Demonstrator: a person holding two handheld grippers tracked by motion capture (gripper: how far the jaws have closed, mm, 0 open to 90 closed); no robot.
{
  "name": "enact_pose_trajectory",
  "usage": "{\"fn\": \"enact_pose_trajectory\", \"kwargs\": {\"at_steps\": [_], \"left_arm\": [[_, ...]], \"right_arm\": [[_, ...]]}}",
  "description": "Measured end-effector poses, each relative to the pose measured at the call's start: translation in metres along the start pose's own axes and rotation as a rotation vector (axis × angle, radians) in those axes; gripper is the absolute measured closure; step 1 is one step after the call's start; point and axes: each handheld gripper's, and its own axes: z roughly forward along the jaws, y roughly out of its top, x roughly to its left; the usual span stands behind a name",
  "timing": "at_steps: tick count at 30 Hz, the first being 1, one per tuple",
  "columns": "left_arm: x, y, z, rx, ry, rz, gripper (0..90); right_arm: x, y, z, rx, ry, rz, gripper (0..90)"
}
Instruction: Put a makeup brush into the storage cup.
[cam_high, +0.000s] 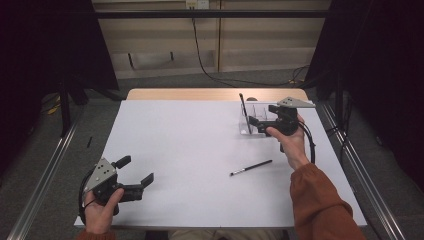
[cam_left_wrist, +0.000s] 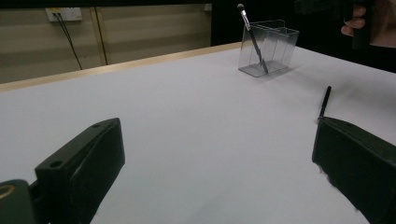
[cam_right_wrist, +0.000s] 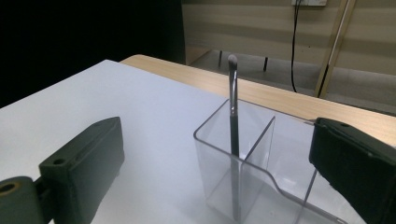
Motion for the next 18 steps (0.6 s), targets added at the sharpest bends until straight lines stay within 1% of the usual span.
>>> {"fn": "enact_pose_trajectory", "kwargs": {"at_steps": [2,4,7,8,10,12,13,14,16,18], "left_arm": [[0.000,0.000,0.000,0.000,0.001,-0.003,2.4],[0.000,0.000,0.000,0.001,0.001,-0.002,2.4],[0.000,0.000,0.000,0.000,0.002,0.000,2.4],[0.000,0.000,0.000,0.000,0.002,-0.002,2.4],[0.000,0.000,0.000,-0.002,0.002,-0.002,2.4],[0.000,0.000,-0.001,-0.003,0.003,-0.004,2.4],[0.000,0.000,-0.001,-0.007,0.004,-0.010,2.4],[0.001,0.000,-0.001,-0.009,0.006,-0.010,2.4],[0.001,0.001,-0.002,-0.012,0.007,-0.009,2.4],[0.002,0.001,-0.003,-0.012,0.008,-0.002,2.4]], "right_arm": [[0.000,-0.002,-0.004,-0.001,0.014,0.003,0.8],[0.002,-0.003,-0.007,0.005,0.010,-0.003,2.0],[0.003,-0.005,-0.012,-0.005,0.007,0.013,2.6],[0.003,-0.006,-0.013,-0.007,-0.002,0.010,3.3],[0.004,-0.009,-0.015,-0.011,0.002,0.013,2.7],[0.005,-0.011,-0.018,-0.013,0.016,0.009,2.7],[0.006,-0.012,-0.020,-0.014,0.010,-0.001,3.4],[0.007,-0.014,-0.022,-0.019,0.011,0.001,3.3],[0.009,-0.016,-0.027,-0.024,0.017,-0.001,2.8],[0.010,-0.018,-0.031,-0.022,0.008,-0.012,2.7]]}}
